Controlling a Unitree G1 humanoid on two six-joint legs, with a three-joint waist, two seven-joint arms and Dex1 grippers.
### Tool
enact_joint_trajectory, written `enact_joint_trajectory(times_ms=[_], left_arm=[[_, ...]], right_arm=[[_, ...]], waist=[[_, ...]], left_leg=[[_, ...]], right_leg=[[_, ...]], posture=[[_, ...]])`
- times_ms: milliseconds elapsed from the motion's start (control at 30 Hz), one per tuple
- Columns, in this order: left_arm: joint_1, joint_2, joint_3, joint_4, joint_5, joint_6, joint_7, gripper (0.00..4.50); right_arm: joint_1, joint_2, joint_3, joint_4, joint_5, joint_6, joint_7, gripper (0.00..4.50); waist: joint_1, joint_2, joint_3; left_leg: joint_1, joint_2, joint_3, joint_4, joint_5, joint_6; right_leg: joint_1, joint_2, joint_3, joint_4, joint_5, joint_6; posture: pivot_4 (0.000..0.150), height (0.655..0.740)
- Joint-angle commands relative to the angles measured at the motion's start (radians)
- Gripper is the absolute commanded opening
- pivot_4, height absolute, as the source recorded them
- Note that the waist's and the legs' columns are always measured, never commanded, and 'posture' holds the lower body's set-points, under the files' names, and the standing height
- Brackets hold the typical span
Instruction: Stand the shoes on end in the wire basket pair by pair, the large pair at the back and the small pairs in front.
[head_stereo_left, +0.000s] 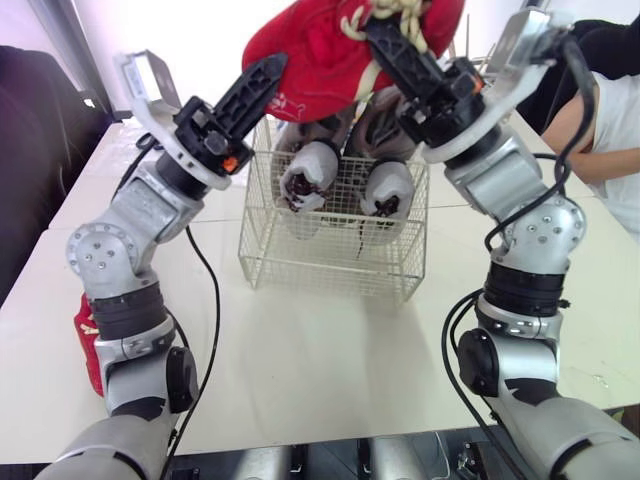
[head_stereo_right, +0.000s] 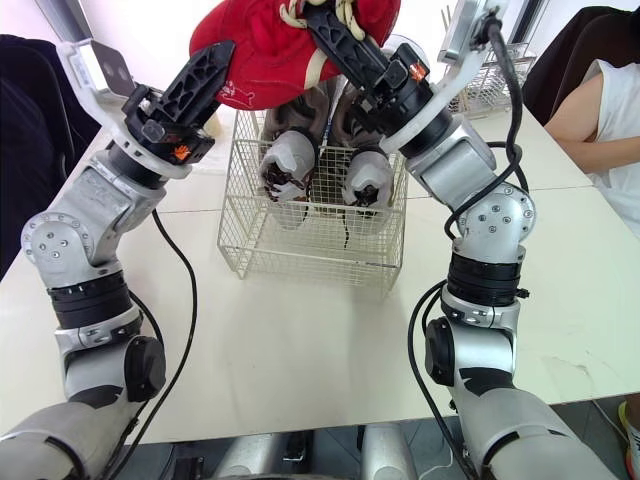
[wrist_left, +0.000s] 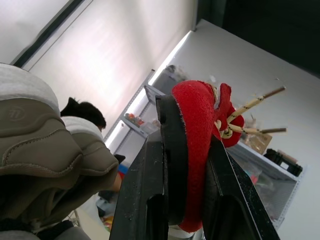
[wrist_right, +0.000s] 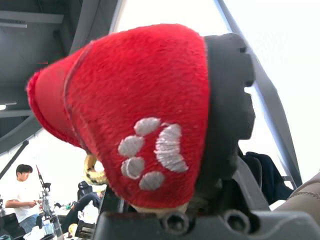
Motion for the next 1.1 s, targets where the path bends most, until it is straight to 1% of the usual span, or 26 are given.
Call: enact_joint_trajectory(times_ms=[33, 167, 200, 233, 300, 333, 400, 533, 600, 767, 800, 933, 1100], left_arm=[[0.012, 0.039, -0.022, -0.04, 0.002, 0.006, -0.007, 1.53], [0.054, 0.153, -0.044, -0.068, 0.037, 0.056, -0.083, 3.46], [0.066, 0.188, -0.047, -0.073, 0.05, 0.068, -0.108, 3.97], [0.087, 0.248, -0.053, -0.082, 0.084, 0.086, -0.156, 4.37], [0.127, 0.361, -0.067, -0.097, 0.169, 0.1, -0.252, 4.45], [0.153, 0.436, -0.072, -0.093, 0.22, 0.102, -0.316, 4.45], [0.189, 0.543, -0.081, -0.078, 0.297, 0.092, -0.418, 4.45], [0.224, 0.648, -0.097, -0.054, 0.417, 0.044, -0.558, 4.45], [0.236, 0.662, -0.094, -0.051, 0.446, 0.038, -0.59, 4.45], [0.263, 0.649, -0.071, -0.075, 0.475, 0.035, -0.596, 4.45], [0.267, 0.644, -0.065, -0.082, 0.476, 0.036, -0.59, 4.45], [0.286, 0.631, -0.05, -0.11, 0.479, 0.041, -0.576, 4.45], [0.292, 0.622, -0.041, -0.122, 0.482, 0.043, -0.562, 4.45]], right_arm=[[-0.051, -0.023, 0.008, -0.031, 0.006, 0.01, 0.018, 0.62], [-0.076, -0.122, 0.01, -0.022, -0.007, 0.06, 0.079, 0.62], [-0.084, -0.156, 0.011, -0.014, -0.012, 0.076, 0.103, 0.62], [-0.094, -0.209, 0.02, -0.006, -0.032, 0.093, 0.148, 0.62], [-0.11, -0.316, 0.045, 0.013, -0.078, 0.12, 0.249, 0.62], [-0.117, -0.403, 0.084, 0.023, -0.132, 0.119, 0.349, 0.62], [-0.126, -0.535, 0.153, 0.039, -0.221, 0.099, 0.528, 0.62], [-0.157, -0.666, 0.264, 0.091, -0.367, 0.023, 0.785, 0.62], [-0.155, -0.7, 0.329, 0.104, -0.466, -0.05, 0.884, 0.62], [-0.112, -0.711, 0.425, 0.13, -0.638, -0.188, 1.013, 0.62], [-0.098, -0.709, 0.438, 0.13, -0.671, -0.219, 1.025, 0.62], [-0.062, -0.685, 0.479, 0.167, -0.801, -0.344, 1.024, 0.62], [-0.046, -0.647, 0.514, 0.241, -0.938, -0.507, 1.009, 0.62]], waist=[[-0.001, 0.0, 0.0], [-0.003, 0.0, 0.0], [-0.003, 0.0, 0.0], [-0.004, 0.0, 0.0], [-0.011, 0.001, 0.001], [-0.012, 0.001, 0.001], [-0.014, 0.001, 0.001], [-0.016, 0.001, 0.001], [-0.016, 0.001, 0.001], [-0.015, 0.001, 0.001], [-0.015, 0.001, 0.001], [-0.013, 0.001, 0.002], [-0.009, 0.001, 0.001]], left_leg=[[0.0, 0.0, 0.0, 0.0, 0.0, 0.0], [0.0, 0.0, 0.0, -0.001, 0.0, 0.0], [0.0, 0.0, 0.0, -0.001, 0.0, 0.001], [0.0, 0.0, 0.0, -0.001, -0.001, 0.001], [0.0, 0.0, 0.0, -0.002, -0.001, 0.002], [0.0, 0.0, 0.0, -0.002, -0.001, 0.002], [0.0, 0.0, 0.001, -0.004, -0.002, 0.003], [0.0, 0.0, 0.001, -0.006, -0.003, 0.005], [0.0, 0.001, 0.001, -0.007, -0.004, 0.003], [0.0, 0.001, 0.001, -0.011, -0.005, 0.002], [0.0, 0.001, 0.001, -0.011, -0.004, 0.001], [-0.001, 0.001, 0.001, -0.012, -0.002, -0.002], [0.0, 0.0, 0.001, -0.012, -0.002, -0.002]], right_leg=[[0.0, 0.0, 0.0, 0.0, 0.0, 0.0], [0.0, 0.0, 0.0, 0.0, 0.0, 0.0], [0.0, 0.0, 0.0, -0.001, 0.0, 0.0], [0.0, 0.0, 0.0, -0.001, 0.0, 0.0], [0.0, 0.0, 0.0, -0.002, 0.0, 0.0], [0.0, 0.0, 0.0, -0.002, 0.0, -0.001], [0.0, 0.0, 0.0, -0.004, 0.0, -0.001], [-0.001, -0.001, 0.0, -0.006, -0.002, -0.004], [-0.001, -0.001, 0.0, -0.006, -0.002, -0.004], [-0.003, -0.002, 0.0, -0.007, -0.002, -0.003], [-0.003, -0.002, 0.0, -0.007, -0.001, -0.001], [-0.004, -0.002, 0.0, -0.007, 0.0, -0.001], [-0.003, -0.002, 0.0, -0.007, 0.0, -0.001]], posture=[[0.15, 0.74], [0.15, 0.74], [0.15, 0.74], [0.15, 0.74], [0.15, 0.74], [0.15, 0.74], [0.15, 0.74], [0.15, 0.74], [0.15, 0.74], [0.15, 0.74], [0.15, 0.74], [0.15, 0.74], [0.15, 0.74]])
